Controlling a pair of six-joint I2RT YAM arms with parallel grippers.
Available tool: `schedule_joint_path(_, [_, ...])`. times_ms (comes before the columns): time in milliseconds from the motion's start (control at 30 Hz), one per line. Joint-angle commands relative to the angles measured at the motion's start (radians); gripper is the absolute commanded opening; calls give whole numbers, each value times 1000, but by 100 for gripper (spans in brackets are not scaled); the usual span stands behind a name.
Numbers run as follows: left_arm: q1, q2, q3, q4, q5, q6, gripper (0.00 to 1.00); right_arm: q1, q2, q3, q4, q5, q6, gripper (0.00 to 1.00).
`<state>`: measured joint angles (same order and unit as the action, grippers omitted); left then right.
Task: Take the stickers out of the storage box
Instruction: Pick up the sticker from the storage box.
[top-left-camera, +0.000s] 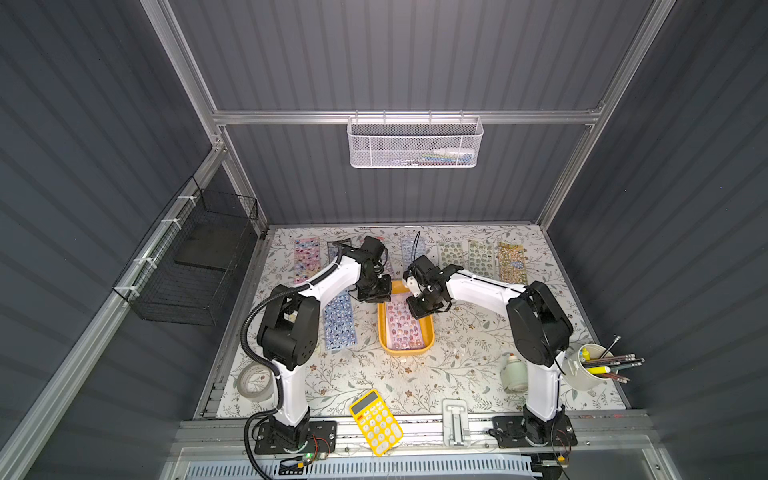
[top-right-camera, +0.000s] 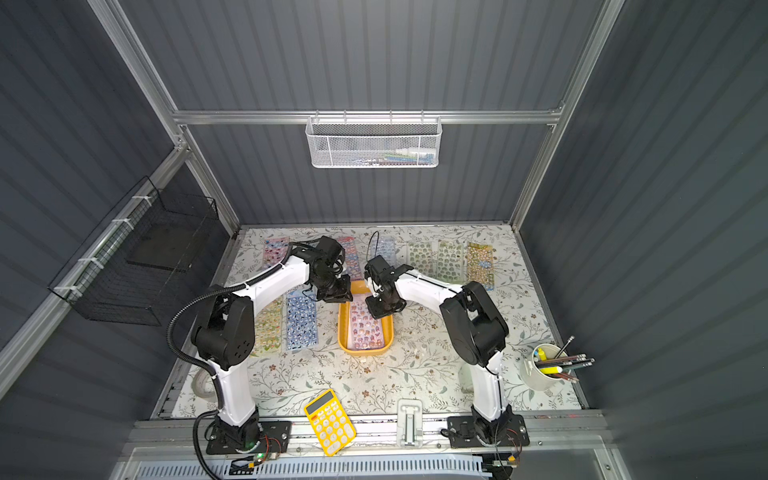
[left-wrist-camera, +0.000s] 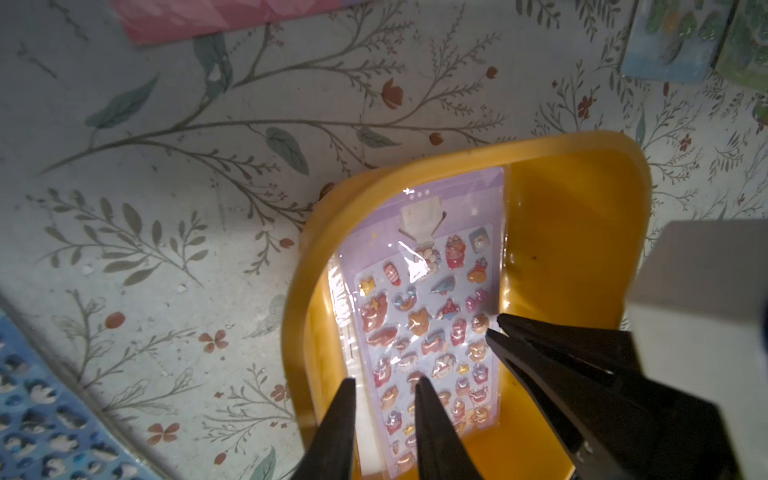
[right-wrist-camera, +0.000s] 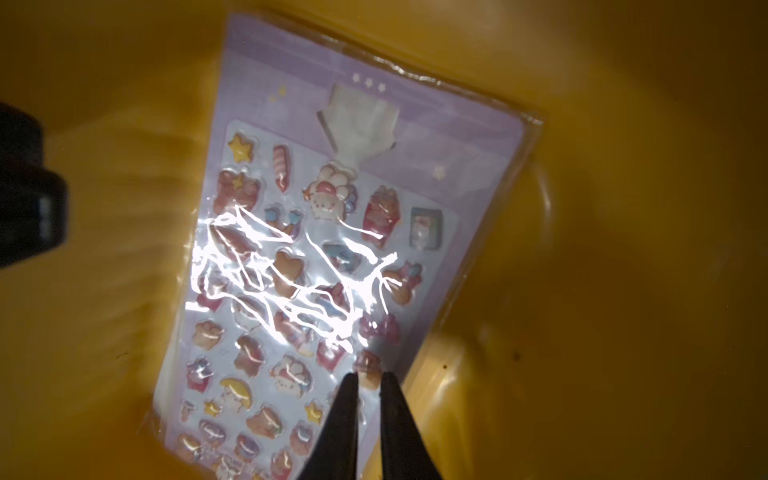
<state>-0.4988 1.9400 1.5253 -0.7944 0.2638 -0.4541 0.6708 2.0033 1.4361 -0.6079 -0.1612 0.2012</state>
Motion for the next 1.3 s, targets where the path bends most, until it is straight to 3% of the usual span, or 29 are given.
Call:
schedule_joint_path(0, [-14,5,-5,-1,27,-15,26,3,36,44,-7,-3,4,14])
schedule_joint_path(367, [-33,23,-16,21,37,-32,22,30,103,58,79,-163,68,14])
schedule_joint_path(600, [-38,21,-3,17,34,-37,22,35,127,24,205,-334,149,15])
schedule_joint_path(700, [-38,-10,31,-7,3,-35,33,26,127,11,214,-332,165,15])
schedule_joint_path(833, [-38,-56,128,-122,-141,-11,42,-9,107,-22,214,-307,176,14])
schedule_joint_path(1000, [-38,-61,200,-283,-333,21,68,-52,42,-88,249,-278,169,16])
schedule_joint_path(1100, [-37,-55,187,-299,-365,20,78,-55,-11,-114,249,-238,153,17])
schedule_joint_path(1267, [-38,-52,145,-252,-312,9,81,-53,-127,-150,255,-122,146,22])
